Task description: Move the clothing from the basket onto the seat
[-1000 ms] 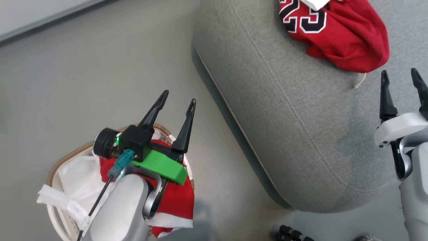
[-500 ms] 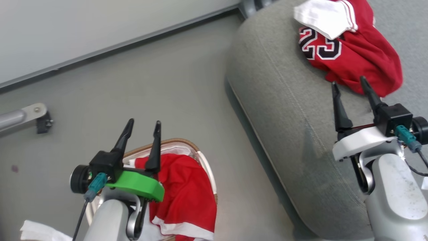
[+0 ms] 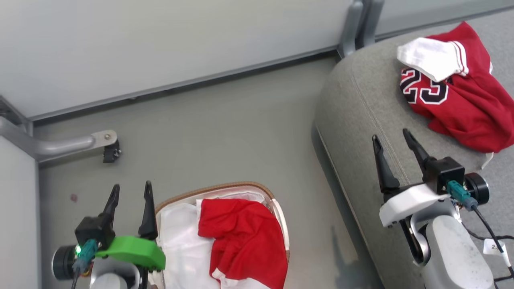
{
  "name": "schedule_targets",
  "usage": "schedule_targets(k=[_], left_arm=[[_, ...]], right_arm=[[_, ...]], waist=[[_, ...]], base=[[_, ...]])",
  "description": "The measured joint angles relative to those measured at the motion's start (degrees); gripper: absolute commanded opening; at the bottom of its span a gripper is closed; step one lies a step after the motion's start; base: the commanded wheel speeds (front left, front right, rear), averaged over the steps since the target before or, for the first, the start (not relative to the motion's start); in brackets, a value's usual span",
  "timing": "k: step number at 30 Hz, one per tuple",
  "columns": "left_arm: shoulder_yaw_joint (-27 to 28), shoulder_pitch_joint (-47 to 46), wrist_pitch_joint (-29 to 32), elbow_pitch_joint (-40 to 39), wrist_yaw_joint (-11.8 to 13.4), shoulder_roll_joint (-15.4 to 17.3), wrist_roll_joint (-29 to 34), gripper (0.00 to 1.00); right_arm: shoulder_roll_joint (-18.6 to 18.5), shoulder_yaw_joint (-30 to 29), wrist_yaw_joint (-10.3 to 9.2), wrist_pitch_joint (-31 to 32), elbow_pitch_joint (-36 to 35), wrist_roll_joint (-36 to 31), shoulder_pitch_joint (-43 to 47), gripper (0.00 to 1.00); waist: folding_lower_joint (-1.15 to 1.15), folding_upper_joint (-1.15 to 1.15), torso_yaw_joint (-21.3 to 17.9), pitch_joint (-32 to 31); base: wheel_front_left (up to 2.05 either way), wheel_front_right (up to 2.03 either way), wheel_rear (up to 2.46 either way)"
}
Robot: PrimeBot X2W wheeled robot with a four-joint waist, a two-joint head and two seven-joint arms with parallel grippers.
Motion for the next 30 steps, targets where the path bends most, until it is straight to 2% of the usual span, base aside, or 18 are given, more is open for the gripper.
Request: schedule_targets(k=[16,24,30], left_arm=[[1.56,8.74,0.00,0.18,1.74,-0.03,-1.60,1.00],[0.98,9.40,0.00,-0.23,2.05,-0.03,-2.65,1.00],[-1.71,7.45,0.00,1.78,1.60,-0.07,-3.68,1.00]], right_arm=[[0.31,0.01,0.00,0.01,1.38,0.59,7.32,1.00],[0.34,0.26,0.00,0.00,1.44,0.87,7.72,1.00],[0.36,0.59,0.00,0.00,-0.09,1.37,5.93,1.00]], waist=[[0.00,0.00,3.22,-7.82],[0.00,0.00,3.07,-7.71],[0.00,0.00,2.62,-5.37]], base=[[0.00,0.00,0.00],[0.00,0.00,0.00],[0.00,0.00,0.00]])
